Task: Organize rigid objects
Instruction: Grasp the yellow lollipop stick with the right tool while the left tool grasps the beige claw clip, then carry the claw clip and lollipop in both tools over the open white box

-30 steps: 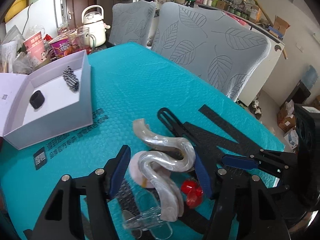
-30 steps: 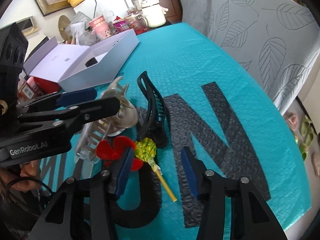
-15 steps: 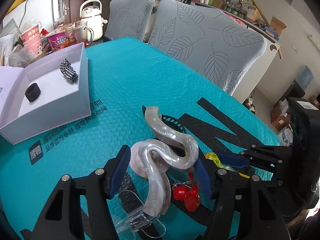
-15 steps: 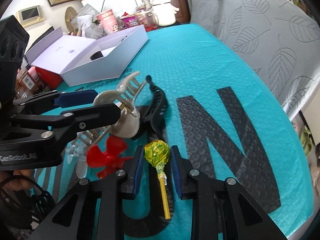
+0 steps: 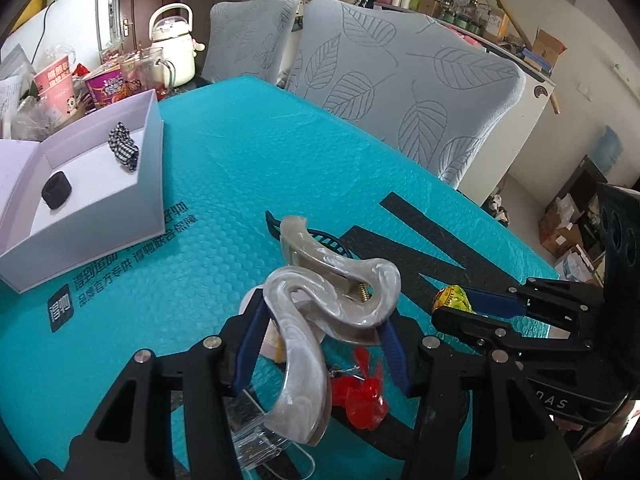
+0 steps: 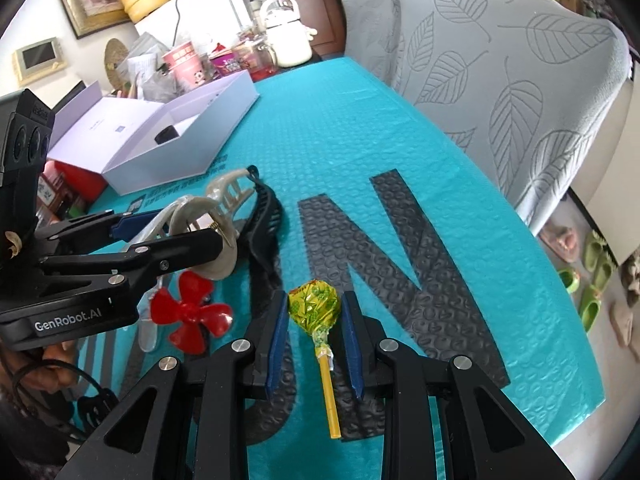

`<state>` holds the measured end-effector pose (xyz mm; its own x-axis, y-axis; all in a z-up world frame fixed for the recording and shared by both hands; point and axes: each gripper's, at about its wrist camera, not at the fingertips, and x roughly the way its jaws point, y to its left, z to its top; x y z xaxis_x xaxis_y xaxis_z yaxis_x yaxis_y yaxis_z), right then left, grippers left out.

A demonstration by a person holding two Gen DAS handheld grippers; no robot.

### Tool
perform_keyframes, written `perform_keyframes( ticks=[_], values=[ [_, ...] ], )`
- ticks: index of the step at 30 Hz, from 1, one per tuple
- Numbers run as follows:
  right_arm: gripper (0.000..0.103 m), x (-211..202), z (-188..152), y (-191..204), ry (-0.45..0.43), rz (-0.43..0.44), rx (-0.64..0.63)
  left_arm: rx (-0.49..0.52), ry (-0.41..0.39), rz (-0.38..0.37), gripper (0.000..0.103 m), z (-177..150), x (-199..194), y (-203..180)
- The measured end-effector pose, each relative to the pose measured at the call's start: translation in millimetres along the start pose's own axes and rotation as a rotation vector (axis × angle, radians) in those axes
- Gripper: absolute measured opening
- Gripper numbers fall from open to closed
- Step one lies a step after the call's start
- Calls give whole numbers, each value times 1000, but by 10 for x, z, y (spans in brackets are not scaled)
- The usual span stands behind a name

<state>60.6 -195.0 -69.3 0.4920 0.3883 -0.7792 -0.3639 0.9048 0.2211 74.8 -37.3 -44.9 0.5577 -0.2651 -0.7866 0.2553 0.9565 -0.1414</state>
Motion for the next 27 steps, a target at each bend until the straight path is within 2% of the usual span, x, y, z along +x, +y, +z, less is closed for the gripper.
perform_keyframes(
  ticks=[12, 15, 27],
  values=[
    [26, -168, 5, 280, -46, 16, -66, -30, -63, 4, 53, -125, -387, 131],
    [26, -198, 2, 403, -55, 14, -94, -33, -84, 23, 53, -170, -501, 158],
    [26, -291, -84, 942, -85, 95, -182, -103, -171, 115, 53, -520, -1059, 430]
  ],
)
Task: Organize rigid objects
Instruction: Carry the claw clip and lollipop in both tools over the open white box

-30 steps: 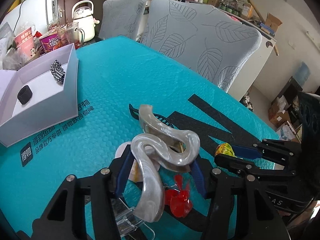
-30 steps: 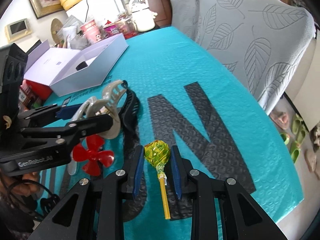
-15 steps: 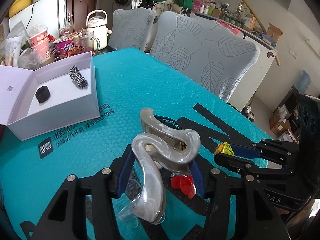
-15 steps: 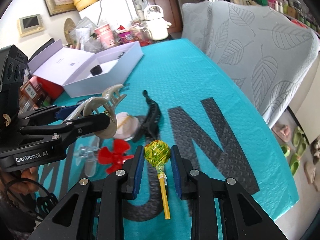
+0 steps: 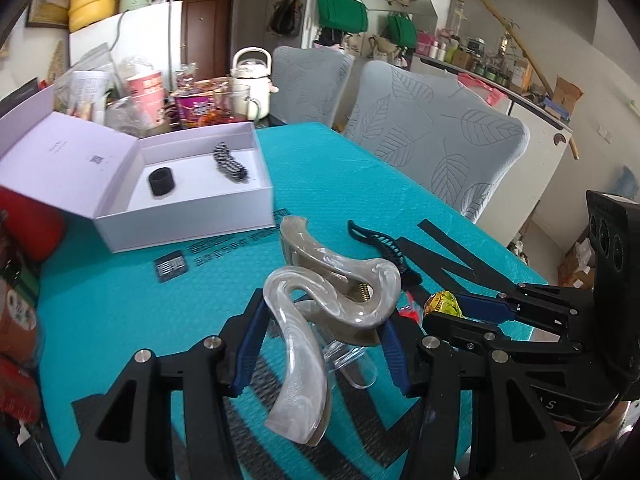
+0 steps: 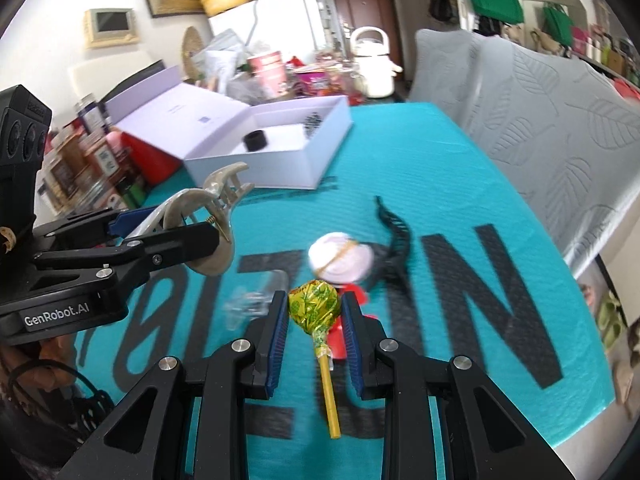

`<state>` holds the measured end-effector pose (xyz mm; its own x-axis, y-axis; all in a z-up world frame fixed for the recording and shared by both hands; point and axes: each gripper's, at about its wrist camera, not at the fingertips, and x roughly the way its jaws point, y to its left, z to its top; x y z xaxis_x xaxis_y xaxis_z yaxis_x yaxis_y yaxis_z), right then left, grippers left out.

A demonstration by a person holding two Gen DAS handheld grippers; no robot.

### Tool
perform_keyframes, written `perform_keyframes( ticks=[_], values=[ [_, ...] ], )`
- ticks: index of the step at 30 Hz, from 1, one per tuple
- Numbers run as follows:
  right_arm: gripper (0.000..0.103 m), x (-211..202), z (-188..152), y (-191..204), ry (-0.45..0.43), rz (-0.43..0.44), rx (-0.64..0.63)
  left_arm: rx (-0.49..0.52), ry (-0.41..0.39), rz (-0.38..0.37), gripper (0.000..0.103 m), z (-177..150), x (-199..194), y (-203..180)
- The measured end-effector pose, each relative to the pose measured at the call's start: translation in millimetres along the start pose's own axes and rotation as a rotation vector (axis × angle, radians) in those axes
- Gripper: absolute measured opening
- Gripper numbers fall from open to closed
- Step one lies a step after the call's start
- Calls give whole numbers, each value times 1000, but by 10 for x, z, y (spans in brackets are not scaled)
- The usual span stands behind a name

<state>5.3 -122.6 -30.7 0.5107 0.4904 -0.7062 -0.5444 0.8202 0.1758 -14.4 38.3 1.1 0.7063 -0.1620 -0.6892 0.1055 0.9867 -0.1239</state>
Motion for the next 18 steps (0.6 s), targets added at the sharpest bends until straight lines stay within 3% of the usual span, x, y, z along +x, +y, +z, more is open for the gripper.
perform_keyframes(
  ticks=[18],
  values=[
    [26, 290, 175, 1070, 24, 246, -224, -188, -99, 232, 53, -397, -781, 773]
  ],
)
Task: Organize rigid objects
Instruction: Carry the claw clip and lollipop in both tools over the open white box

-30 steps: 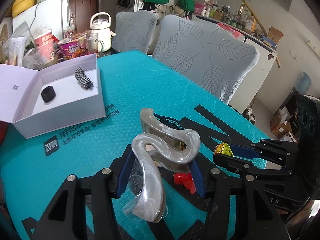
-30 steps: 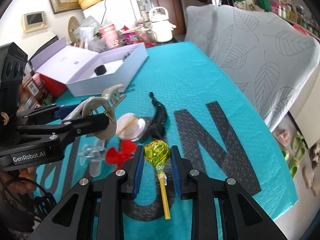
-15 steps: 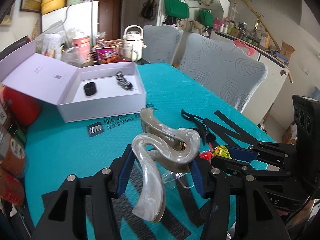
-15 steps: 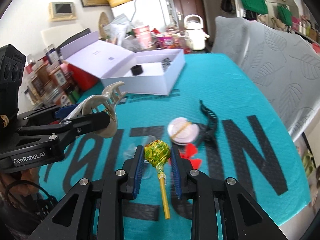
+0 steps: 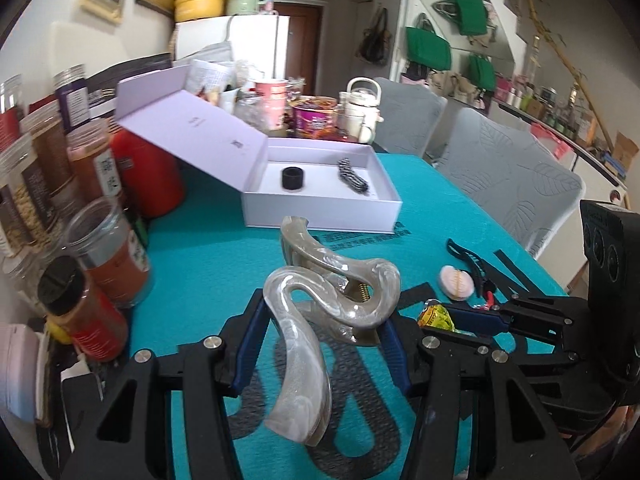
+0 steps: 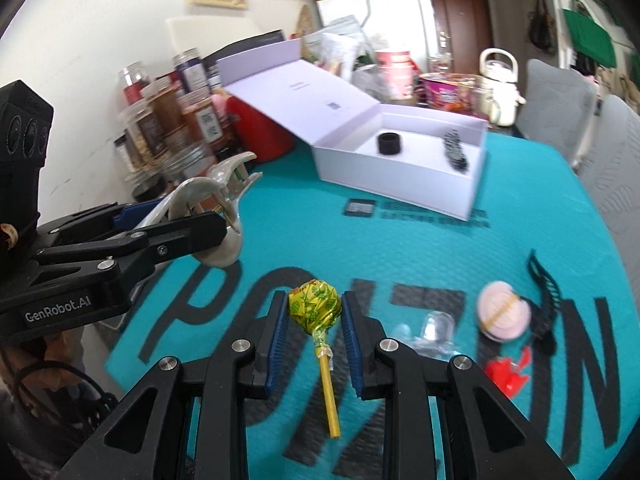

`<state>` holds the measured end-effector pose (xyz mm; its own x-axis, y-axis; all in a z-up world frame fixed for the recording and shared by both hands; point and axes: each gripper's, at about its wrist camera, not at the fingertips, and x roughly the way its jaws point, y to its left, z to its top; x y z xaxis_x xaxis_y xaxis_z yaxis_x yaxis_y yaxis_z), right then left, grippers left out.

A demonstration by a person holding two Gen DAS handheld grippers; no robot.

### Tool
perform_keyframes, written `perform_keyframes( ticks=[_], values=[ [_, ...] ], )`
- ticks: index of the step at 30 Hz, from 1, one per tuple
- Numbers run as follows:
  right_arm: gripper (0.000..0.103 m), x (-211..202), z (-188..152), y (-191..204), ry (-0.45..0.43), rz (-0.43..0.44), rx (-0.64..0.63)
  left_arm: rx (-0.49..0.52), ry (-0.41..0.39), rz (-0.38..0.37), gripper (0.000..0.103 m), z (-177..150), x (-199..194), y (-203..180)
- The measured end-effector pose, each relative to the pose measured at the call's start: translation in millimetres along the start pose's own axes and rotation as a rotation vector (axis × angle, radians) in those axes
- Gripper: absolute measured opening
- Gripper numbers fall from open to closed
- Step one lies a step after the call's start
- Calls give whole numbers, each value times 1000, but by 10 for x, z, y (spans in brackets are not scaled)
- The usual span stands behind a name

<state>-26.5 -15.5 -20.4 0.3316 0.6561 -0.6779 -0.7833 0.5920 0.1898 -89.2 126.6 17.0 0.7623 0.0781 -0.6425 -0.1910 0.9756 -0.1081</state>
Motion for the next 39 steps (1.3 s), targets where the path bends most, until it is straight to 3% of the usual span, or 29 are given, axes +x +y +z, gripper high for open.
perform_keyframes(
  ticks=[9, 16, 35, 39],
  values=[
    [26, 240, 205, 195, 30, 71, -79, -63, -15, 71, 53, 40, -46, 307],
    [26, 387, 375, 185, 39, 86, -98, -69, -8, 79, 53, 174, 56, 406],
    [26, 398, 908, -282, 8, 29, -7, 5, -25, 3, 53, 810, 516, 215],
    [26, 315, 1005, -379, -16, -21, -10, 30, -43, -17, 53, 957, 579, 135]
  ],
)
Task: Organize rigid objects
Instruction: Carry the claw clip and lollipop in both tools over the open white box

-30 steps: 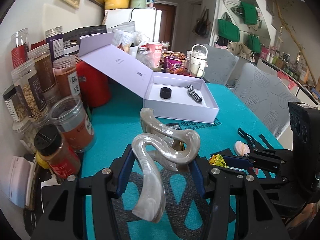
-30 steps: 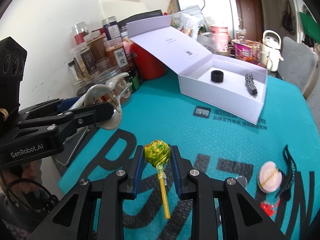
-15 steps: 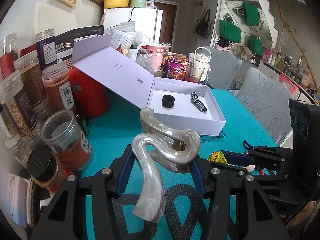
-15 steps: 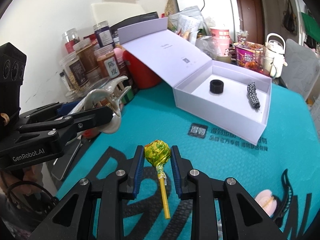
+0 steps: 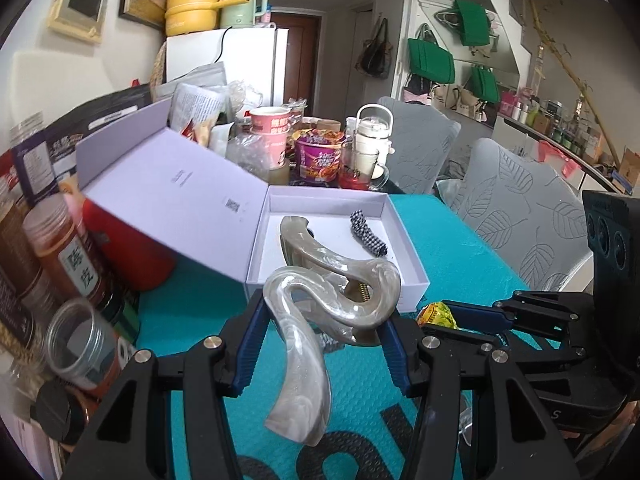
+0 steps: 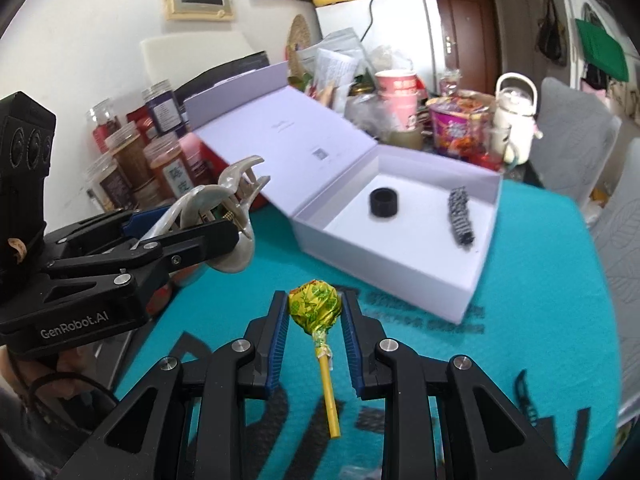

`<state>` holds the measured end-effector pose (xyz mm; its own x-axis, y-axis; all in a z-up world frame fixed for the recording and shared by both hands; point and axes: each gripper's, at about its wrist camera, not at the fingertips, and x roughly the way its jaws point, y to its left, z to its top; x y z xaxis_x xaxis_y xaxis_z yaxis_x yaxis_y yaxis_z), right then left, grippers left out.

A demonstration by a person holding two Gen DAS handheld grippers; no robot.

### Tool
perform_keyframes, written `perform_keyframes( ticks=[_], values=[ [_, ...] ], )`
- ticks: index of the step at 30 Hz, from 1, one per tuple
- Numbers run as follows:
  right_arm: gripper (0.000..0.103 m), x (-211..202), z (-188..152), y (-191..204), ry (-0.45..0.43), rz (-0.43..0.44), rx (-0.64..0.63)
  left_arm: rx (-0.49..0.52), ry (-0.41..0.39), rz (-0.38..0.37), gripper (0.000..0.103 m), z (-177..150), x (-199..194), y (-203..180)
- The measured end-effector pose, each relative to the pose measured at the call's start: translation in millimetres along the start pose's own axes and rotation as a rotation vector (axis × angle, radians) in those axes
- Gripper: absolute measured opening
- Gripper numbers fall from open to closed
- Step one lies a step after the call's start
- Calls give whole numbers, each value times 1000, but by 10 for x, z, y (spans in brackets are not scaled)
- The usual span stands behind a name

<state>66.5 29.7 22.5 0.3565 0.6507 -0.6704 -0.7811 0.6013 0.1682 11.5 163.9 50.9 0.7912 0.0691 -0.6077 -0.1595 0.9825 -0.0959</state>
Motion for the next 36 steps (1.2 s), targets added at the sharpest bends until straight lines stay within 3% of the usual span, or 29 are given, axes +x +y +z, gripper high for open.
perform_keyframes(
  ticks=[14, 36],
  values=[
    [26, -106, 399, -303, -57, -32, -39, 48, -44, -19, 53, 457, 305, -180],
    [26, 301, 1139, -931, -115, -80, -39, 61, -89, -13, 53, 1146, 1049, -50]
  ],
)
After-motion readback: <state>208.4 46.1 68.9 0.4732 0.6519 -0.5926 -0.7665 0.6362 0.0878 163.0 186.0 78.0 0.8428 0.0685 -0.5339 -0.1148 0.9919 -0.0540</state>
